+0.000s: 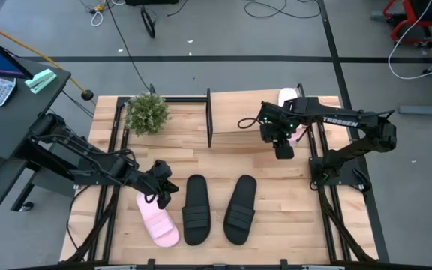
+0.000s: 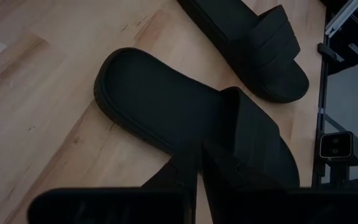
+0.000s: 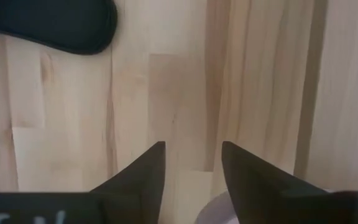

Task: Pick and place slides into the shelf
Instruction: Put the pink slipper on the shelf

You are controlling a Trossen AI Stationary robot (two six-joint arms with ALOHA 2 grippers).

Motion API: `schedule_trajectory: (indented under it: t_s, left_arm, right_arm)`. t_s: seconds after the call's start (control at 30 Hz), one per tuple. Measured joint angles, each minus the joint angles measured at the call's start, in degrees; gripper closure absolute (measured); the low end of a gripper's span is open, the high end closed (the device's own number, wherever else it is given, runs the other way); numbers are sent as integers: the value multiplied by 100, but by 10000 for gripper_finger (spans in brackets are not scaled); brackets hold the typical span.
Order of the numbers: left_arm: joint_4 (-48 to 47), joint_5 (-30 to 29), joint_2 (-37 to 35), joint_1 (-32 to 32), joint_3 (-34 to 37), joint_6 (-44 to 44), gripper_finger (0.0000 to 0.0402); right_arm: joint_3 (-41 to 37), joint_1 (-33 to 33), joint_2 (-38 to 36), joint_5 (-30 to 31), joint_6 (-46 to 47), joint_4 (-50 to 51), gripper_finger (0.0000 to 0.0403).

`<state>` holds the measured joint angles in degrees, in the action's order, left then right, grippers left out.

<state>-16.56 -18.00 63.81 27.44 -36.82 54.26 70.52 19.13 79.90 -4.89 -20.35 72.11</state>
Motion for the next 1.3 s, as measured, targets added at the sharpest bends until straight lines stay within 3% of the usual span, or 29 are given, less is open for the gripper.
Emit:
schedule_trajectory:
  t_s: [0.27, 0.5, 0.77, 1.03, 1.3]
  left_arm:
    - [-2, 0, -2, 0, 0, 0, 365]
    - [-1, -76, -1, 0, 0, 31, 376]
    - [2, -253, -2, 0, 0, 94, 370]
    - [-2, 1457, -2, 185, 0, 955, 346]
    - [-249, 1832, -2, 812, 0, 2249, 305]
  right_arm:
    - [312, -350, 0, 56, 368, 258, 243]
    - [599, -871, -143, 1133, 856, 1083, 243]
    - [547, -1289, -532, 1294, 1953, 1165, 243]
    - [544, -1704, -957, 1279, 2600, 1174, 243]
    - [544, -2142, -1186, 1279, 3075, 1159, 243]
